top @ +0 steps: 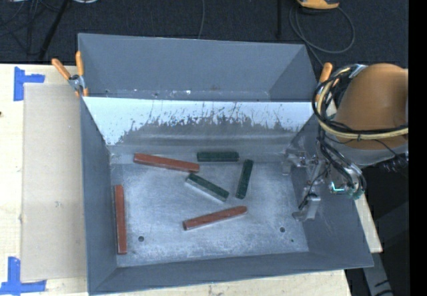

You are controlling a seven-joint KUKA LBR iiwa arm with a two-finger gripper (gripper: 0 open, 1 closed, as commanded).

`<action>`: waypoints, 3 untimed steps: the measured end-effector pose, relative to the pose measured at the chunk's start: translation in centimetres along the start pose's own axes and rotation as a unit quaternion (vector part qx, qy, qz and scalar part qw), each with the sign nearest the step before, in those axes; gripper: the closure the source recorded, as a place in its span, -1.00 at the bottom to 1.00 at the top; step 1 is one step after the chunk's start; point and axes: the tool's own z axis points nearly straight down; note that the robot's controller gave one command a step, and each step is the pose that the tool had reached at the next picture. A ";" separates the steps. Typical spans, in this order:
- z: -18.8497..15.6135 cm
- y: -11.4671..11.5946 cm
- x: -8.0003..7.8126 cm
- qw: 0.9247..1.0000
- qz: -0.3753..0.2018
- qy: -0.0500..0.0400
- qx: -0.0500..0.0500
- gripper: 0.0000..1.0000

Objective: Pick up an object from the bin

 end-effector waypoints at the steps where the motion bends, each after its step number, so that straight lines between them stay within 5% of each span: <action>1: 12.9 5.5 0.9 0.998 -0.067 -0.005 0.000 -1.00; 2: 12.7 9.5 2.5 0.998 -0.063 -0.003 0.000 -1.00; 3: 12.7 9.3 2.4 0.998 -0.064 -0.003 0.001 1.00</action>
Offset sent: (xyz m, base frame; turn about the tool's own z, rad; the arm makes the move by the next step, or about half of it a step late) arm -0.0105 0.0533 -0.1264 -0.1358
